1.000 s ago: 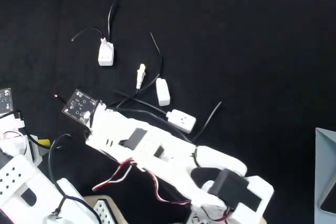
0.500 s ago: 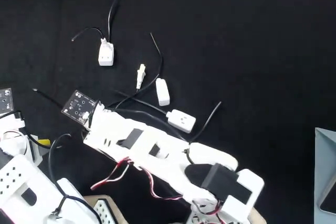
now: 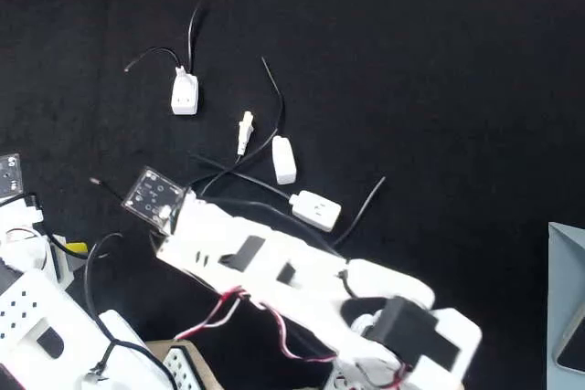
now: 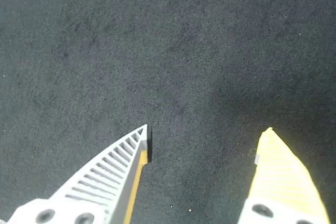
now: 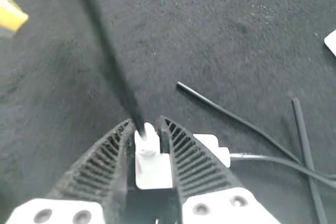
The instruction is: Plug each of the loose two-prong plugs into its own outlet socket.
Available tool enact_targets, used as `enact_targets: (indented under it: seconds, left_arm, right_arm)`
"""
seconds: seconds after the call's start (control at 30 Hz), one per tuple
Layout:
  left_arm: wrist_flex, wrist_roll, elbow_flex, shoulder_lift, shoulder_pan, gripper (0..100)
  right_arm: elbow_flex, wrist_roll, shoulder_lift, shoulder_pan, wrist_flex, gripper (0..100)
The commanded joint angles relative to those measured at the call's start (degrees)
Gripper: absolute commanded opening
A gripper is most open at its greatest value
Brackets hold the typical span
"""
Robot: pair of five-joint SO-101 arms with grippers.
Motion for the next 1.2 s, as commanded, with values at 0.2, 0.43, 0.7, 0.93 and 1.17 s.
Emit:
enact_targets:
  seconds: [0.2, 0.43, 0.7, 0.93, 1.17]
  left_arm:
    - [0.09, 0.00, -3.12, -0.79, -3.56, 32]
    - [0.09, -0.09, -2.77, -0.79, -3.74, 32]
    - [0.26, -0.09, -3.03, -0.79, -3.74, 32]
    - [0.44, 0.00, -3.03, -0.79, -3.47, 33]
    - [0.53, 0.00, -4.70, -0.79, -3.82, 33]
  right_arm:
    - [9.80, -5.27, -2.51, 2.29, -10.64, 1.1]
    - [8.75, -5.27, -2.86, 2.29, -6.95, 1.1]
    - [2.51, -5.27, -2.51, 2.29, 7.65, 1.2]
    - [1.80, -5.27, -7.16, 2.20, 8.88, 18.2]
    - [0.75, -5.27, -18.51, 2.11, 13.45, 14.7]
